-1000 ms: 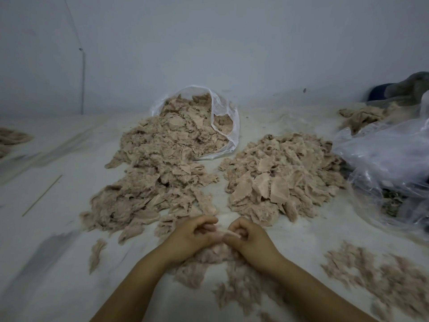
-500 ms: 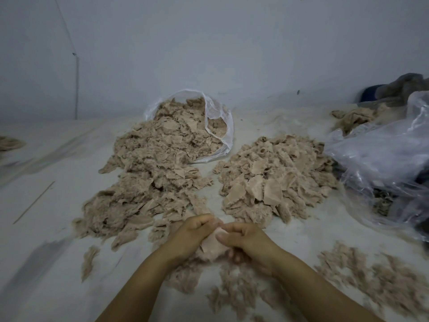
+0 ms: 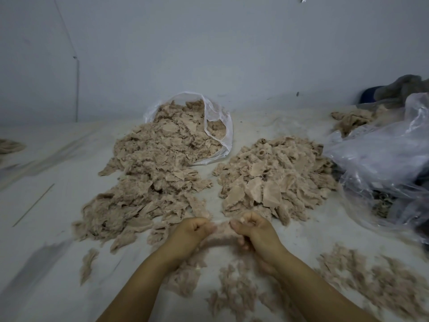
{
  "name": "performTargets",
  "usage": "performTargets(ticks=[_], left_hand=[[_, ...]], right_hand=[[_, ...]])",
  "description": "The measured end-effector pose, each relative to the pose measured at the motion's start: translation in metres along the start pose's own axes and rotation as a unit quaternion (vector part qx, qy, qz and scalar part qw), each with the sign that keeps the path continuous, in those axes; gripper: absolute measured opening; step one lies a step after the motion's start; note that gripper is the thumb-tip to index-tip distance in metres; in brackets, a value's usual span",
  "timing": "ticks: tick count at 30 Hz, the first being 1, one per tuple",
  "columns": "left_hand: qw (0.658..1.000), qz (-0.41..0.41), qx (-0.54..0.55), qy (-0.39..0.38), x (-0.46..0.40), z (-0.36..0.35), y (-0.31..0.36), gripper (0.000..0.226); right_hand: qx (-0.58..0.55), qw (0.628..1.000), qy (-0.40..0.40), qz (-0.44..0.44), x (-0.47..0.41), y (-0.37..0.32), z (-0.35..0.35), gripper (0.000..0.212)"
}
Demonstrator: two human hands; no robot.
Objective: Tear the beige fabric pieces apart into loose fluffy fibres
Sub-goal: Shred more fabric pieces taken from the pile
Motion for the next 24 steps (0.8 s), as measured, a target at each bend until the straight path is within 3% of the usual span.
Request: performTargets(ticks=[4,8,12,14,17,19,21,24], left_hand=[[0.994,0.028,0.065,0.086,-0.003,0.029,-0.006,0.034],[0.997,0.023,0.067,0.025,0.001,0.013,-0.004,0.032],[0.993,0.051,0.091,0.062,-0.004,0.012,-0.007,0.034],[0.974,0.091,0.181,0.098,-0.006,0.016,-0.016,0.029],[0.944,0.128,0.277,0.123,-0.009,0.011,-0.021,0.026],[0.924,0.142,0.322,0.149,-0.01,0.007,-0.021,0.023],[0.908,0.141,0.366,0.149,-0.011,0.004,-0.019,0.019],[0.926,0.123,0.335,0.124,-0.01,0.006,-0.015,0.014]], right_hand=[[-0.012,1.0,0.015,0.018,-0.002,-0.005,0.017,0.02],[0.009,0.999,0.013,0.041,-0.002,-0.015,0.008,0.022],[-0.145,0.986,0.08,0.024,-0.017,-0.04,0.013,0.023],[-0.05,0.996,0.077,0.001,-0.015,-0.038,0.007,0.024],[0.116,0.991,-0.036,-0.054,0.003,0.001,-0.026,0.035],[0.201,0.976,-0.079,-0.037,0.013,0.02,-0.042,0.035],[0.213,0.975,-0.059,0.03,0.011,0.016,-0.045,0.026],[0.142,0.988,-0.016,0.057,0.005,0.002,-0.036,0.012]])
Point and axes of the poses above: each hand's wrist, its own x-axis away from the middle knuckle, its own z-axis out of the back of the hand, y = z × x, the point moved 10 cm from there along -x, towards the middle knuckle, and after that the axes turned 6 degrees about y, right-handed, at the moved point
